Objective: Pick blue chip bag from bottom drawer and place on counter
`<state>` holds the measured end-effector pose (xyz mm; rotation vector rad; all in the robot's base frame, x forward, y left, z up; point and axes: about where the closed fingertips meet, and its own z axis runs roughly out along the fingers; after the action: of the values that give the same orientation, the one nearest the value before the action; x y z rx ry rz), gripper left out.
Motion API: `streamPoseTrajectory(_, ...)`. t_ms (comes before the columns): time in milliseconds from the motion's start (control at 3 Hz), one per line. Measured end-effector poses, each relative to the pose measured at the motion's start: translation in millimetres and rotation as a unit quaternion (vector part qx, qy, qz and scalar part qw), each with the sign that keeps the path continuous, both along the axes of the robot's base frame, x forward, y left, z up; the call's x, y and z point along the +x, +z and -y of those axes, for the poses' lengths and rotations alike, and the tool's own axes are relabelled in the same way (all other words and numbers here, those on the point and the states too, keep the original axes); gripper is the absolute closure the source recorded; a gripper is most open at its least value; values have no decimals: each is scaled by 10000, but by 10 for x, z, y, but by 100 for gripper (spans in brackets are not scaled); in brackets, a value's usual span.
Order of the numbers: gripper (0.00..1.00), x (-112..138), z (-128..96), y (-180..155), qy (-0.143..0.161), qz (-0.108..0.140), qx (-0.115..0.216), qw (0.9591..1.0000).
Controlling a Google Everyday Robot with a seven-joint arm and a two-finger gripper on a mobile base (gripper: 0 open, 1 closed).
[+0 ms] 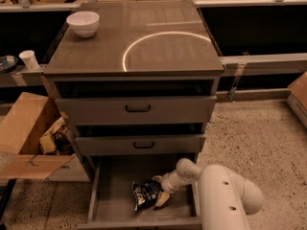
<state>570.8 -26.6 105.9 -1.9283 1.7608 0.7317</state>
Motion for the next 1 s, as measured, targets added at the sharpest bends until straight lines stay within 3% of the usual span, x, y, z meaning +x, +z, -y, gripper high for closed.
streamPoseTrajectory(333,56,52,52,-106,-104,21,-28,9999)
streamPoseTrajectory(1000,100,52,51,-26,-104,21,-24,9999)
